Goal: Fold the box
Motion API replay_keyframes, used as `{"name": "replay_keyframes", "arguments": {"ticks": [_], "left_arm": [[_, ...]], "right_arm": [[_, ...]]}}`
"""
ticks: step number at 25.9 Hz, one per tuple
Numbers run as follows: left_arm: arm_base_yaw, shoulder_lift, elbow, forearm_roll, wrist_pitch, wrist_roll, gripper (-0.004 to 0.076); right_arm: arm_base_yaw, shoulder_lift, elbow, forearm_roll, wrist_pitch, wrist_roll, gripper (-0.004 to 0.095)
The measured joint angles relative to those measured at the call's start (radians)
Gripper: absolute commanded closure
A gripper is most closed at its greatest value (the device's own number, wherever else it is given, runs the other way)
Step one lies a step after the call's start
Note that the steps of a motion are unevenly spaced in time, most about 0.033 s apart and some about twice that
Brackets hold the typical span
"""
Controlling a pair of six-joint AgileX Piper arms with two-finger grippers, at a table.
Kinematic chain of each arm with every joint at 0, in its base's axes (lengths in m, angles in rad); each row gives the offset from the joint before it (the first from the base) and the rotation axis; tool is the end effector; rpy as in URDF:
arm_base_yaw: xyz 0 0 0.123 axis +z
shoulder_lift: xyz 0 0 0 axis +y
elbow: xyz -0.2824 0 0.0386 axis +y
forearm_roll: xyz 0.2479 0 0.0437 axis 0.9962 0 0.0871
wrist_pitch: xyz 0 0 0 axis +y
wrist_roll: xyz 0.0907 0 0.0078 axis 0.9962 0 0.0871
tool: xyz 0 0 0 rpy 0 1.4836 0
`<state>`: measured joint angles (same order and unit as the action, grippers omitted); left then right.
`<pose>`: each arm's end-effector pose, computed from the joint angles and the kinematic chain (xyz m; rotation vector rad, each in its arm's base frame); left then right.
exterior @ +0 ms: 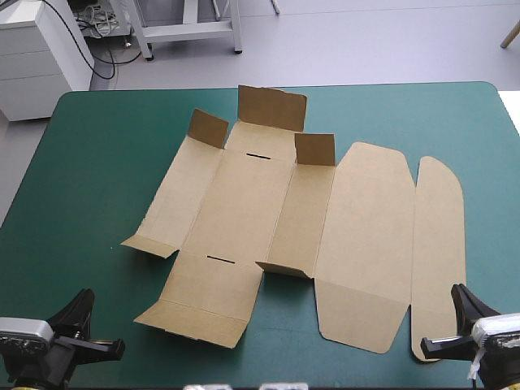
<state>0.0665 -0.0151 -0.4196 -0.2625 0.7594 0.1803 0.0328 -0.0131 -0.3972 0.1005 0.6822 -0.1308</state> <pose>0.0119 -0.0155 0.2817 0.0584 1.7880 -0.1218 0.0161 0.0063 0.2803 -0.1210 1.7487 0.0410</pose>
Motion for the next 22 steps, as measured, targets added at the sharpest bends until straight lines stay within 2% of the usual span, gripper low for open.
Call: {"name": "replay_keyframes", "arguments": {"ticks": [15, 22], "left_arm": [[0.000, 0.000, 0.000, 0.000, 0.000, 0.000, 0.0731], [0.000, 0.000, 0.000, 0.000, 0.000, 0.000, 0.0731]], "right_arm": [[0.000, 0.000, 0.000, 0.000, 0.000, 0.000, 0.0929], [0.000, 0.000, 0.000, 0.000, 0.000, 0.000, 0.0897]]}}
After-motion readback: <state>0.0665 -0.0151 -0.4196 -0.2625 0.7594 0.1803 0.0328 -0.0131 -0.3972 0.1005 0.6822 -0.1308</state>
